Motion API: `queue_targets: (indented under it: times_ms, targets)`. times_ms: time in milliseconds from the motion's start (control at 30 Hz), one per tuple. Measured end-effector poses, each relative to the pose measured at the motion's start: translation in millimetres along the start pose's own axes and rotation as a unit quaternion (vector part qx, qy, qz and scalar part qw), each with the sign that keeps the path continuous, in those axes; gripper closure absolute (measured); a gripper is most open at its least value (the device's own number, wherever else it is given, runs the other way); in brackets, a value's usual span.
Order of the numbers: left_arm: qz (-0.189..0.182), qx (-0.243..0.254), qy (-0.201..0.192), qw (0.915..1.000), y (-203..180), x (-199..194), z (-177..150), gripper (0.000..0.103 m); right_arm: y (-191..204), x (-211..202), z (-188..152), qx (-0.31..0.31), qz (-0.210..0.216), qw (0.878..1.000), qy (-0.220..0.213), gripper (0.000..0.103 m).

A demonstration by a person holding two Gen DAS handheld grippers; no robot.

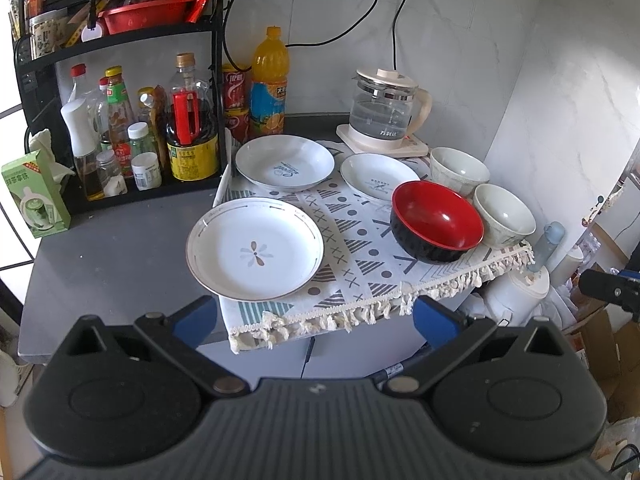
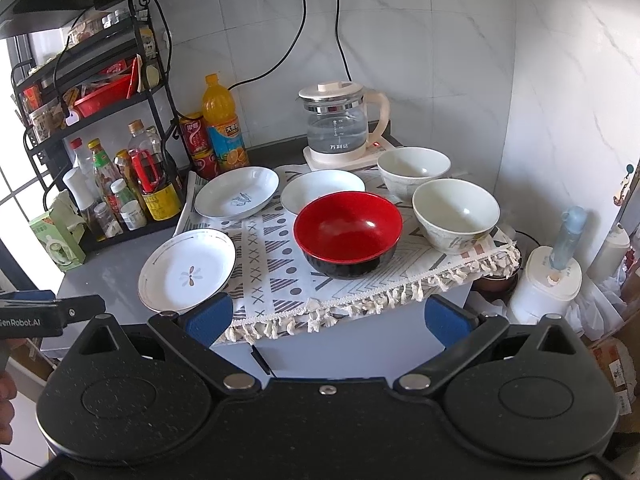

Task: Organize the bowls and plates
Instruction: 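Move both grippers toward the cream-white bowls beside the red bowl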

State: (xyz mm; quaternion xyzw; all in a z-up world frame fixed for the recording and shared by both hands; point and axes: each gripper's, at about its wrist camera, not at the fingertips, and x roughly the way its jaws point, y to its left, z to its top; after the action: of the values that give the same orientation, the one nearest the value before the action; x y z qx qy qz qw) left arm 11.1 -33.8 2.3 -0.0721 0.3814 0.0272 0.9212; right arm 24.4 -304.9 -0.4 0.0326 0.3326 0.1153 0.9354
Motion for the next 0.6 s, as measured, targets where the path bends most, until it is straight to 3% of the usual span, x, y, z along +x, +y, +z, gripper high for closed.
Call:
queue_targets:
  times_ms: [600]
  targets:
    - [0.025,-0.025,0.001,0.9994,-22,13,1,0.000,-32,16,9,-0.007,0.027,1.000,0.012,0.000]
